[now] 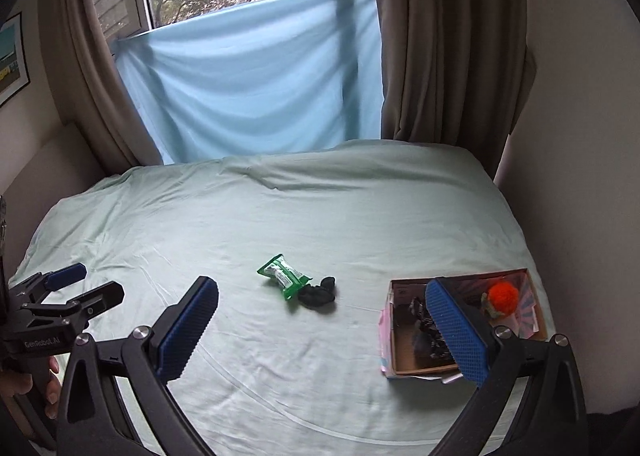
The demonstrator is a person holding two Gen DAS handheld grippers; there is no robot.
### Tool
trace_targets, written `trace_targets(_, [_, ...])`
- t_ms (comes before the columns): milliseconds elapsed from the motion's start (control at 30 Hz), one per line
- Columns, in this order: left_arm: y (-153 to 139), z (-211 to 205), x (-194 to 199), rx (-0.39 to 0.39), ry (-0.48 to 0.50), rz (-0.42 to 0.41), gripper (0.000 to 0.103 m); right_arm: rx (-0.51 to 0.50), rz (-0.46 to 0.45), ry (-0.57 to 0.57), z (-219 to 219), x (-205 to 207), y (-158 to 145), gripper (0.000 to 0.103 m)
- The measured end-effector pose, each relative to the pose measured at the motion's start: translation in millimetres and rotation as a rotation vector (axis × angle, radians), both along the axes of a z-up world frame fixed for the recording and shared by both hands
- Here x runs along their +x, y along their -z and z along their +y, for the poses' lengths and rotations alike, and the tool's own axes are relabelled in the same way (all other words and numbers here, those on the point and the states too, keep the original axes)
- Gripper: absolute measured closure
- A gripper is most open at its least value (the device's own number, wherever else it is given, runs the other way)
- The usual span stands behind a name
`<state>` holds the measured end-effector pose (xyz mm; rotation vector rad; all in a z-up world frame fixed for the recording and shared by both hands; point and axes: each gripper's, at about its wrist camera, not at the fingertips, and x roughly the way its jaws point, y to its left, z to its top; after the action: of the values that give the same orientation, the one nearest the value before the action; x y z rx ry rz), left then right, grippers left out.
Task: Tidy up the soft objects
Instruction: 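Withdraw both tools from the box toward the green wipes packet and black scrunchie, then grasp the green wipes packet with the left tool while the right tool grasps the black scrunchie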
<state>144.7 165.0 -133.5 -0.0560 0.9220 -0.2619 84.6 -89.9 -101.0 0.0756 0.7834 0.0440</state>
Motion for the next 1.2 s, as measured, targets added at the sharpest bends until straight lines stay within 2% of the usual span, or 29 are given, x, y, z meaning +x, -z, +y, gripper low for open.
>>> trace_targets(133, [26.9, 0.1, 28.2, 0.025, 0.056, 0.019, 0.0, 0.026, -0.003, -0.011, 10.1, 20.2, 26.0, 0.0])
trace_targets(400, [103.5, -11.7, 94.2, 0.015, 0.085, 0.122, 0.0, 0.009, 0.059, -0.046, 14.5, 70.9, 109.7, 0.0])
trace_targets(733, [212.1, -47.6, 184.2, -0.065, 0.051, 0.308, 0.001, -0.021, 0.15, -0.108, 15.3, 134.4, 223.2, 0.0])
trace_targets(867, [257.6, -68.3, 215.6, -0.089, 0.026, 0.375, 0.003, -0.082, 0.193, -0.122, 15.6, 154.5, 268.0, 0.0])
trace_targets(1033, [305.1, -86.5, 241.8, -0.098, -0.004, 0.444, 0.005, -0.073, 0.232, -0.132, 13.6, 168.5, 305.1, 0.0])
trace_targets(1200, [339.8, -92.4, 256.9, -0.1, -0.066, 0.478, 0.009, -0.067, 0.248, -0.153, 16.1, 181.6, 327.4, 0.0])
